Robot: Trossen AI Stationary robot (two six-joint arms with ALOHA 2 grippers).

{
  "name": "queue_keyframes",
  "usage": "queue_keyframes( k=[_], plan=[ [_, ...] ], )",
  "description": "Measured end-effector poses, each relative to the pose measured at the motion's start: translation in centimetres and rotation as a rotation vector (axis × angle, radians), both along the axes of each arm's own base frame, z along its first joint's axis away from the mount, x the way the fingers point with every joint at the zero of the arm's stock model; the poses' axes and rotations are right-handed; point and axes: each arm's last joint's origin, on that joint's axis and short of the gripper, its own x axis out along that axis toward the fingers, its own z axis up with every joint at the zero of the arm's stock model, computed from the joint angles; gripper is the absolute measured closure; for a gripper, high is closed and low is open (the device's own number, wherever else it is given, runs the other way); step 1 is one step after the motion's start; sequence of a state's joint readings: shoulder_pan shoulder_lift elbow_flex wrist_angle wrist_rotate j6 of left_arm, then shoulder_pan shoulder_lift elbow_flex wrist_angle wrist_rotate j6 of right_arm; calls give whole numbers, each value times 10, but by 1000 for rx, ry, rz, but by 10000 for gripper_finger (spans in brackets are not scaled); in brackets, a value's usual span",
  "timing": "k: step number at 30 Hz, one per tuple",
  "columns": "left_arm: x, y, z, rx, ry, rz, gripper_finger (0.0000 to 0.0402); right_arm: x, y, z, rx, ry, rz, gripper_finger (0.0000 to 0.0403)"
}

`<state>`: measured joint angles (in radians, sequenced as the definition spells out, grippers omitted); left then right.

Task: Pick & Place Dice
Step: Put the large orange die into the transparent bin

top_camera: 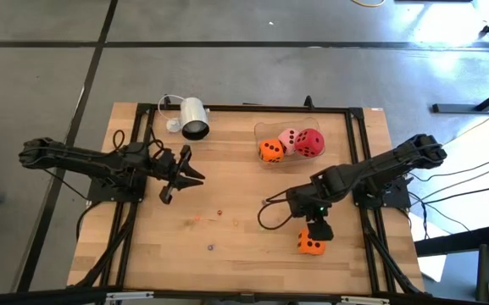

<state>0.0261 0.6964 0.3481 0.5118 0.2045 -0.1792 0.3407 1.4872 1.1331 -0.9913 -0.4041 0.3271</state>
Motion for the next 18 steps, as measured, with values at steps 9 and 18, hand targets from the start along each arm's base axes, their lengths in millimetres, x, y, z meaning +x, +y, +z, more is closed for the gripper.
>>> queue_keyframes(
  k=[9,18],
  plan=[
    [0,0,-2,-1,19,0,336,0,-1,-1,1,-5,17,170],
    [0,0,-2,-20,23,-3,338,-8,-5,-28,70,13,4,169]
  ],
)
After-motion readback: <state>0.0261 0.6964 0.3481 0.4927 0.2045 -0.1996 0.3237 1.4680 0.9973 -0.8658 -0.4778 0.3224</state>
